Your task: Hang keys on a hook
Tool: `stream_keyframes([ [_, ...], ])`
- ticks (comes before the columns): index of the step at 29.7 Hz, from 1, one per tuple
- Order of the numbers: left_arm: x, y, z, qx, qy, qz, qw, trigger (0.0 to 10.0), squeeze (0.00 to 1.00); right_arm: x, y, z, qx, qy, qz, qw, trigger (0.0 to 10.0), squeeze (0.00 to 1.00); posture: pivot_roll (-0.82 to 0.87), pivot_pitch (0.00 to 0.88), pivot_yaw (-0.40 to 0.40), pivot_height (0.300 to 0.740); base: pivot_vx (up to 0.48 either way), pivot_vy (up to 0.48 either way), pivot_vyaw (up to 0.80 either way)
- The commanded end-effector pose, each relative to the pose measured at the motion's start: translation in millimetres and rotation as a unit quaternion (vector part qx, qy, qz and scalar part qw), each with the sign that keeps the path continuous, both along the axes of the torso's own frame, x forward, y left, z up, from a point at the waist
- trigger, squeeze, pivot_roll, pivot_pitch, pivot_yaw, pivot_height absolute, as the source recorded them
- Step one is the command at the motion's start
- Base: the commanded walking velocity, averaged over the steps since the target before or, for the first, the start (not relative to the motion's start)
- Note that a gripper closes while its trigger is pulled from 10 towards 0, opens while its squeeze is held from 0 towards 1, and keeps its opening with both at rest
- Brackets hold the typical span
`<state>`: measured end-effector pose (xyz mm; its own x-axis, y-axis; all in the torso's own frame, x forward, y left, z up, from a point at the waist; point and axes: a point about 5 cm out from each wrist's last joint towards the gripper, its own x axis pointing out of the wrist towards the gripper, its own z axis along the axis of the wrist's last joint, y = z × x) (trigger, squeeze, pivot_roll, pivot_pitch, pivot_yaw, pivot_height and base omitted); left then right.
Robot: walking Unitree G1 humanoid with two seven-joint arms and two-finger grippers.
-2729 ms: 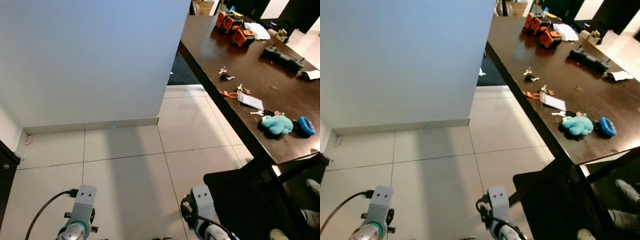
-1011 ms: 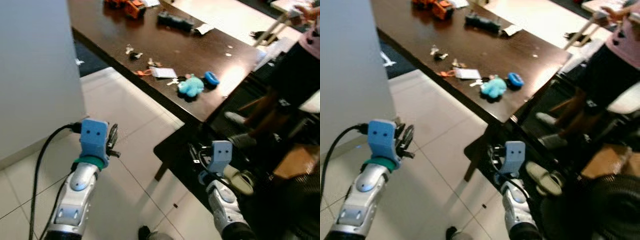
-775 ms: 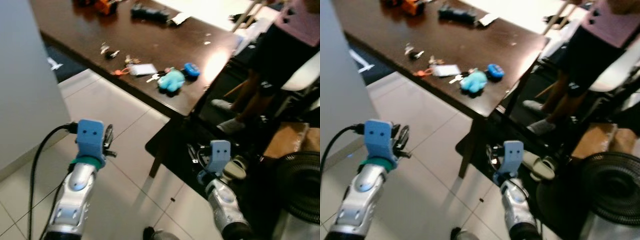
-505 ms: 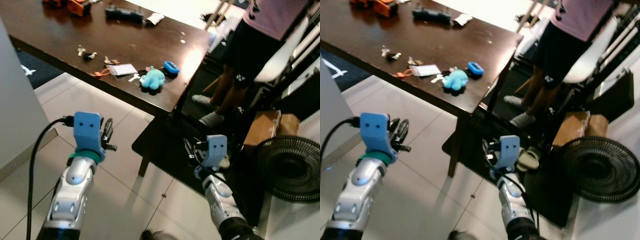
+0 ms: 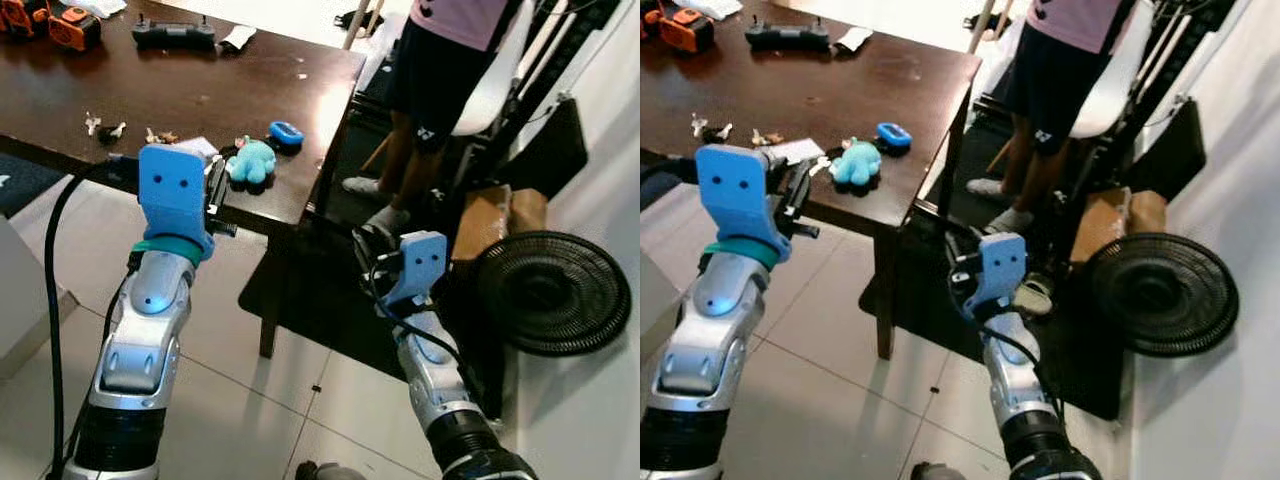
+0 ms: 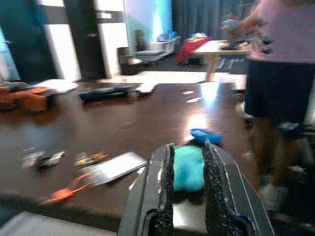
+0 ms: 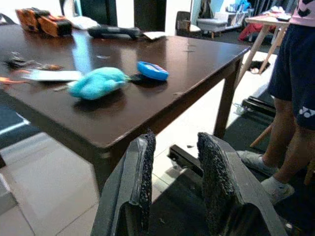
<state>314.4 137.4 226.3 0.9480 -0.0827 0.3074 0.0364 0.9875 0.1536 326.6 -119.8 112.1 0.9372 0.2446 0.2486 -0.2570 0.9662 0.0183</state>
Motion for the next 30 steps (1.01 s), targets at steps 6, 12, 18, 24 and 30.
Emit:
stream_keyframes([
  [6, -3.7, 3.7, -5, 0.006, 0.018, 0.007, 1.000, 10.0, 0.00, -3.4, -1.6, -11, 0.010, 0.028, -0.004, 1.000, 10.0, 0.00, 0.02, 0.086, -0.052, 0.740, 0.452, 0.000, 0.00],
  [12, -5.4, 5.1, -11, 0.007, 0.032, 0.011, 0.999, 10.0, 0.00, -6.1, -3.4, -18, 0.004, 0.041, -0.007, 0.999, 10.0, 0.00, 0.02, 0.091, -0.051, 0.740, 0.442, 0.000, 0.00],
  [18, -5.3, 5.7, -8, 0.003, 0.029, 0.014, 0.999, 10.0, 0.00, -7.8, -2.7, -20, 0.000, 0.045, -0.006, 0.999, 10.0, 0.00, 0.02, 0.095, -0.053, 0.740, 0.427, 0.000, 0.00],
  [24, -4.7, 9.5, -6, 0.001, 0.031, 0.023, 0.999, 10.0, 0.00, -8.5, -2.2, -21, -0.001, 0.046, -0.005, 0.999, 10.0, 0.00, 0.02, 0.101, -0.051, 0.740, 0.349, 0.000, 0.00],
  [30, -7.9, 24.9, 1, 0.035, 0.024, 0.011, 0.999, 10.0, 0.00, -11.5, -3.3, -23, -0.004, 0.048, -0.005, 0.999, 10.0, 0.00, 0.01, 0.108, -0.047, 0.740, 0.000, 0.000, 0.00],
])
